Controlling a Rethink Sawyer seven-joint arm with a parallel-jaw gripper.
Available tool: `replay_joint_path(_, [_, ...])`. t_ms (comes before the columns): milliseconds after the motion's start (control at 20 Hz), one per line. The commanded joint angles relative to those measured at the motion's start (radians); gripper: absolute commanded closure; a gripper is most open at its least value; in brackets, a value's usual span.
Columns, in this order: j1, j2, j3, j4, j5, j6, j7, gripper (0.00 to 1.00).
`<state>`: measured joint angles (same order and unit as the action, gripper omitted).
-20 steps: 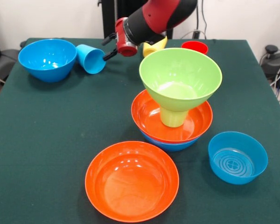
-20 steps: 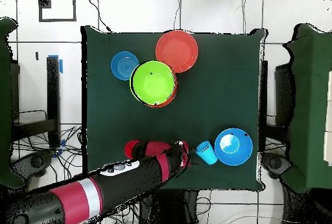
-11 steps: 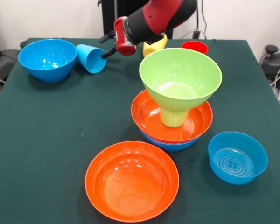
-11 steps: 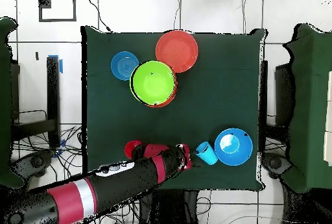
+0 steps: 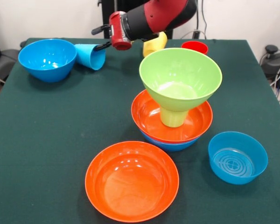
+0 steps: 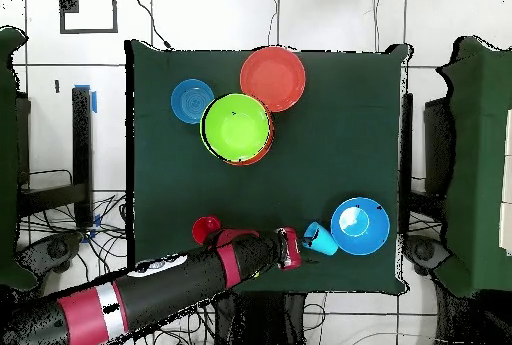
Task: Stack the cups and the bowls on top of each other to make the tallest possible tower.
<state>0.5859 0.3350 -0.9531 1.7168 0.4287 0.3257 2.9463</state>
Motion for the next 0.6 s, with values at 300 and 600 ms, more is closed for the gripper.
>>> replay_joint_path(300, [-0.015,0.101,0.078,-0.131,0.102,0.023,0.191,0.00])
replay_joint_path(600, [-0.030,0.103,0.089,-0.125,0.107,-0.020,0.166,0.00])
